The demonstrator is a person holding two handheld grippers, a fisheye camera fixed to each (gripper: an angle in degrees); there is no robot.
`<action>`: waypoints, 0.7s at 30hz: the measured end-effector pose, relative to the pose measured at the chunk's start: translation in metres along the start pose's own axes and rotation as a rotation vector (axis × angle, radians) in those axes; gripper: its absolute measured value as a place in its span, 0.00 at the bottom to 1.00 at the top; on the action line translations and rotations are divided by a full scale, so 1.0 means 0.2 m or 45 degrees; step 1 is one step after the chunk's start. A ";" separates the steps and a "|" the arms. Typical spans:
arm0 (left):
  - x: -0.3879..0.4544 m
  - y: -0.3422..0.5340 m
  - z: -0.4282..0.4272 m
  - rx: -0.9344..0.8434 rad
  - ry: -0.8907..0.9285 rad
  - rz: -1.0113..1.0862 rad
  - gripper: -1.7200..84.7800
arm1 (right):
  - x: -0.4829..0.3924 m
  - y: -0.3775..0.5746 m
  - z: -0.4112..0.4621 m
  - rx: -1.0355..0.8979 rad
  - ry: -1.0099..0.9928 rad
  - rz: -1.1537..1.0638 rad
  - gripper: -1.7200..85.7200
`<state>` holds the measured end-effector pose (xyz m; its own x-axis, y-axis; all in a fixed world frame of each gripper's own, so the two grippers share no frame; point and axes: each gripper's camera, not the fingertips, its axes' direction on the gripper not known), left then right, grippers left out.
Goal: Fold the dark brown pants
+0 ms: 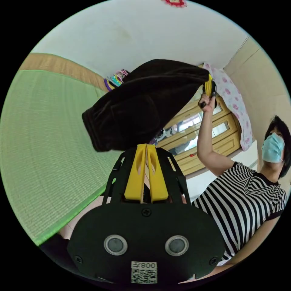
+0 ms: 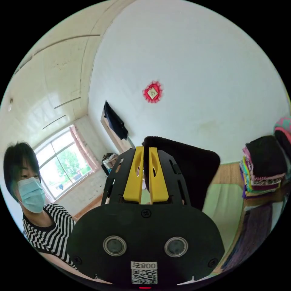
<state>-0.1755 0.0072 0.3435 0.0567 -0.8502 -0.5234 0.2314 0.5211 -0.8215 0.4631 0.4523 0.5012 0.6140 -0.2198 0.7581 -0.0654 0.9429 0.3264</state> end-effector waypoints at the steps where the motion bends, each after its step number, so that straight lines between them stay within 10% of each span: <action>1: -0.04 0.09 -0.12 0.050 -0.041 -0.018 0.05 | -0.04 0.00 0.08 -0.044 -0.031 0.023 0.03; 21: -0.48 0.98 -0.92 0.162 -0.063 -0.070 0.17 | -1.18 -0.39 1.08 -0.521 -0.245 -0.082 0.04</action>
<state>-0.3142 0.2048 0.1913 0.0873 -0.8816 -0.4638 0.3566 0.4624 -0.8118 0.1527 0.3773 0.4186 0.4466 -0.2876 0.8473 0.3085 0.9384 0.1559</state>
